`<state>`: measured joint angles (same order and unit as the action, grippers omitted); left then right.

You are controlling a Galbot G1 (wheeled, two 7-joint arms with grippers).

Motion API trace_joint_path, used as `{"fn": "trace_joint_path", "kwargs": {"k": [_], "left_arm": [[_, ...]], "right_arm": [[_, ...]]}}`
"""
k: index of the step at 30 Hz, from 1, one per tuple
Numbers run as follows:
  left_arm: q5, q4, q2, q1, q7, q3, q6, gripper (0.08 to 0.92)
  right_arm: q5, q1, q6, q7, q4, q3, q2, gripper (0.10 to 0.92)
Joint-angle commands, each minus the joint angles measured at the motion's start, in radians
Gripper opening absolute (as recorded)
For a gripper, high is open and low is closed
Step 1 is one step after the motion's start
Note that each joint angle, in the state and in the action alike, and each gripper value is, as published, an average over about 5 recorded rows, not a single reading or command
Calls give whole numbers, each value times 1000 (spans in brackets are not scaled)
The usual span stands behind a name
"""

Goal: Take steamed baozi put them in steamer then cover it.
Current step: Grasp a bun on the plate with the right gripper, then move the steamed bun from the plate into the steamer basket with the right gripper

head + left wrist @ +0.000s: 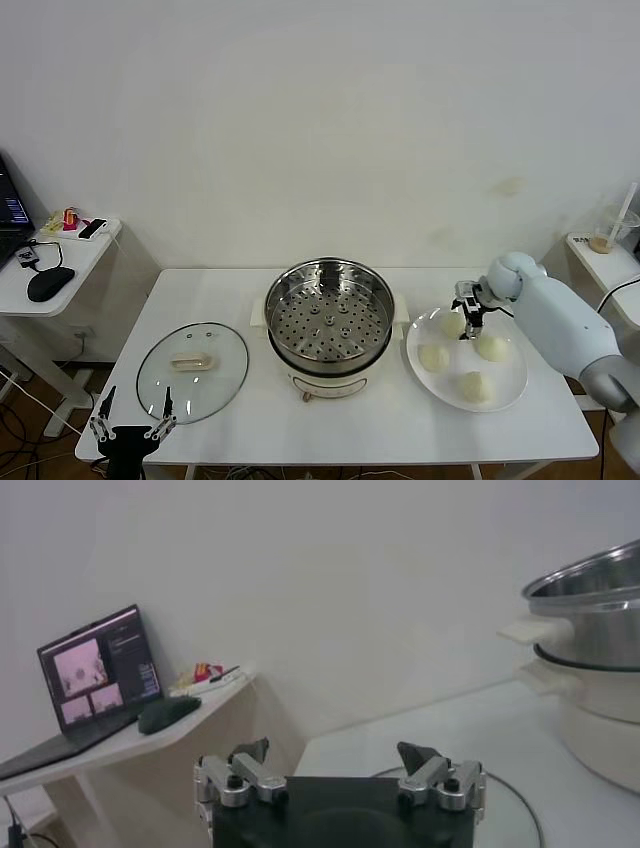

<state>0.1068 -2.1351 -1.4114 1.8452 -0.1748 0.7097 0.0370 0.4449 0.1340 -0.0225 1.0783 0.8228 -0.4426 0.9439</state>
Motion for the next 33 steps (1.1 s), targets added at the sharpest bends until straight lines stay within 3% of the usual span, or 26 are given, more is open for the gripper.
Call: {"fn": "trace_joint_path", "kwargs": {"k": [1,5,10,22,33], "left_arm": [[1,0,0,0,-1,1,0,823],[1,-2,0,2,-1,0,0,823],[1,-3,1,0,-1,-1,0,823],[-5,7,12,-11,0,-13,-2,823],[-23,12,32,-18,-1,-17,-3,823]], "right_arm": [[9,-7,-1,-2,-19,-10,13,645],[2,-9,-2,6,-2,-15,-1,593],[-50,-33,-15,34,72,-44,-50,586],[-360,-308,-85,65,379,-235,-255,597],[-562,-585,-88,5,434,-454,-124,604]]}}
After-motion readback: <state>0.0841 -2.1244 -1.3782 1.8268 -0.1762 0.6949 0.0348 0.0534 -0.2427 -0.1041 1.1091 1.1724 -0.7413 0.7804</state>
